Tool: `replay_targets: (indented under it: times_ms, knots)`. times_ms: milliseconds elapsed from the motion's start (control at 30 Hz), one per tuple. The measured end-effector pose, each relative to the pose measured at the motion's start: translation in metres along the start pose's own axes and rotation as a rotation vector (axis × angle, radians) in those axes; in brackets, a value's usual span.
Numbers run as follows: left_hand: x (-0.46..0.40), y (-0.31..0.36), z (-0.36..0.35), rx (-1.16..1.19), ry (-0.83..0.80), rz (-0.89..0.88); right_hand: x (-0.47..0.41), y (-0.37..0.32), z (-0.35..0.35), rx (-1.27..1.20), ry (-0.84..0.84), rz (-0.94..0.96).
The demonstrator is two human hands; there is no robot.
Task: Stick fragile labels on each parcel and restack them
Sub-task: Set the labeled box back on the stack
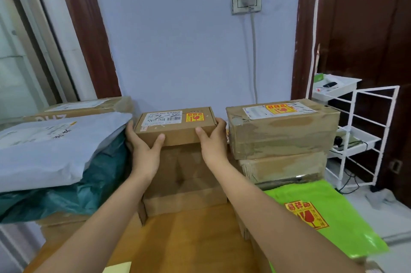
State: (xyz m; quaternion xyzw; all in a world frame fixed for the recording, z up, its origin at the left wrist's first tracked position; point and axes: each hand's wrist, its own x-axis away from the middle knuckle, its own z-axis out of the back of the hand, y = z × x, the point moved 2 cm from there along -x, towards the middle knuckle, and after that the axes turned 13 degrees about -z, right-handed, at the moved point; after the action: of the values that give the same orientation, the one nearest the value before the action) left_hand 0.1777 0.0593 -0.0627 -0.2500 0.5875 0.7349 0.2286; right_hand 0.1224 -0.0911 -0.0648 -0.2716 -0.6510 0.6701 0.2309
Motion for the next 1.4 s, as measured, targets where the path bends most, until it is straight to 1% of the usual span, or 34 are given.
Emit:
replay_targets:
  times_ms: [167, 267, 467, 567, 733, 800, 867, 967, 1133, 1233, 1400]
  knots:
    - [-0.007, -0.011, -0.007, -0.109, 0.005, -0.046, -0.011, 0.008, -0.005, 0.069, 0.022, -0.005]
    - [-0.012, -0.022, -0.009, -0.159, -0.012, -0.016, -0.016, 0.010, -0.008, 0.119, 0.014, -0.003]
    - [-0.017, -0.027, -0.014, -0.314, -0.041, 0.008, -0.024, 0.011, -0.012, 0.149, -0.022, -0.070]
    - [-0.023, -0.030, -0.016, -0.352, -0.065, 0.038, -0.027, 0.010, -0.013, 0.159, -0.042, -0.123]
    - [-0.031, -0.033, -0.021, -0.381, -0.104, 0.100, -0.029, 0.008, -0.019, 0.191, 0.007, -0.167]
    - [-0.032, -0.034, -0.021, -0.351, -0.114, 0.135, -0.029, 0.009, -0.017, 0.244, -0.019, -0.197]
    - [-0.029, -0.033, -0.019, -0.340, -0.131, 0.130, -0.028, 0.011, -0.016, 0.283, -0.046, -0.214]
    - [-0.017, -0.031, -0.016, -0.330, -0.161, 0.080, -0.019, 0.012, -0.016, 0.322, -0.068, -0.163]
    - [0.015, -0.024, -0.008, -0.330, -0.195, 0.056, 0.003, 0.006, -0.008, 0.420, -0.101, -0.070]
    - [0.035, -0.017, -0.001, -0.370, -0.249, 0.032, 0.022, 0.000, -0.001, 0.455, -0.095, 0.004]
    - [0.069, 0.001, 0.009, -0.422, -0.360, -0.003, 0.066, 0.005, 0.008, 0.611, -0.143, 0.166]
